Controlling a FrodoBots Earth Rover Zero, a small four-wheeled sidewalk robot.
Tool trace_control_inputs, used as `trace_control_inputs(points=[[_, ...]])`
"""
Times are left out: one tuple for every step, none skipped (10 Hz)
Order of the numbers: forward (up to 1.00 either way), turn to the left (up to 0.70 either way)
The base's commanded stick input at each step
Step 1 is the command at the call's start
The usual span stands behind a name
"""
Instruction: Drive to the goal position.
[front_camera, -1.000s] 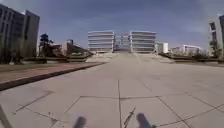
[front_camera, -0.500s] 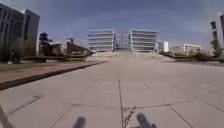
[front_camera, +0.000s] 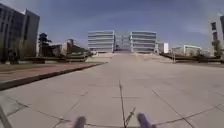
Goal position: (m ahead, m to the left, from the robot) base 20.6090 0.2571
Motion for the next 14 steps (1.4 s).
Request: trace_control_inputs(points=[[0.7,0.0],[0.7,0.0],[0.7,0.0],[0.7,0.0],[0.7,0.0],[0.7,0.0],[0.7,0.0],[0.7,0.0],[0.7,0.0],[0.7,0.0],[0.7,0.0],[0.7,0.0],[0.7,0.0],[0.7,0.0]])
